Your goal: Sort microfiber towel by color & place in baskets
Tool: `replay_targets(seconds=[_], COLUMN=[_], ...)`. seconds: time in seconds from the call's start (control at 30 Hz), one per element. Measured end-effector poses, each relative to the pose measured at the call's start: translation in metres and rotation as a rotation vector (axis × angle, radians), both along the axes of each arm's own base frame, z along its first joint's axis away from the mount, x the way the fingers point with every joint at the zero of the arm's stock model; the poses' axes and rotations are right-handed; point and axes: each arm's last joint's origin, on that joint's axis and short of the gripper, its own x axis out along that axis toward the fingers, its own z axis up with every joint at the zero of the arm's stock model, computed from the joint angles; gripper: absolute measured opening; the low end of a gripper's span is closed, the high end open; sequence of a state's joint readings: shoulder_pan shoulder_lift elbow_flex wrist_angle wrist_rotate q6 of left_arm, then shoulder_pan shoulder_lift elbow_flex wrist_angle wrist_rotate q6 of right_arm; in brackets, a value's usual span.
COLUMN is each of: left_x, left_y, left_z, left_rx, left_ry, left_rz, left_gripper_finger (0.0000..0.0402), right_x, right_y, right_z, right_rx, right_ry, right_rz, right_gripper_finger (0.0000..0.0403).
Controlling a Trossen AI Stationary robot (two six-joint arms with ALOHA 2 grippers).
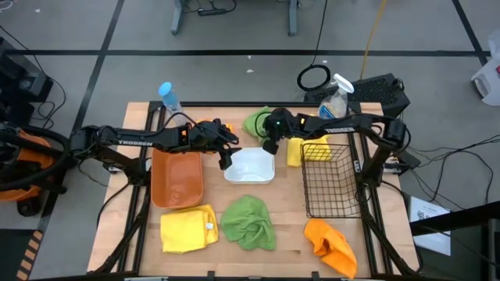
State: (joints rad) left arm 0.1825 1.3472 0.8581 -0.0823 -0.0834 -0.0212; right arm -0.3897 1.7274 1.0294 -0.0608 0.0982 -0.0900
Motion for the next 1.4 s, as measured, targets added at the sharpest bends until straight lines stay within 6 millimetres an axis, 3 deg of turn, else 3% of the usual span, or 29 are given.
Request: replay_targets(seconds=[0.37, 0.77, 0.93, 1.23, 1.4], left_x=[0.002, 0.012, 0.020, 0.027, 0.036], left_y=[0.001, 0.002, -0.007, -0.037, -0.052], left_z=[0.003, 0.018, 0.030, 0.041, 0.033], left_rx=[0.010, 0.064, 0.080, 0.139, 0.141], left_ry=[-0.035, -0.224, -0.377, -0.497, -0.508], left_rz=[0.005, 0.039, -0.025, -0.144, -0.146], left_gripper_finger=[0.0198, 0.0198, 0.0209, 0.0319, 0.0348], right_x=[-0.030, -0.073, -0.085, -0.089, -0.088], right_y=[0.017, 0.066, 0.086, 0.113, 0.121], right_z=[0.078, 0.153, 0.167, 0.174, 0.175], right_rx=[-0.068, -0.141, -0.172, -0.216, -0.227], right_ry=[-0.191, -0.434, -0.476, -0.494, -0.505], right_rz=[0.005, 0.111, 0.138, 0.187, 0.205], right_gripper_finger=[0.0001, 0.0000, 0.0000, 0.0000, 0.0000])
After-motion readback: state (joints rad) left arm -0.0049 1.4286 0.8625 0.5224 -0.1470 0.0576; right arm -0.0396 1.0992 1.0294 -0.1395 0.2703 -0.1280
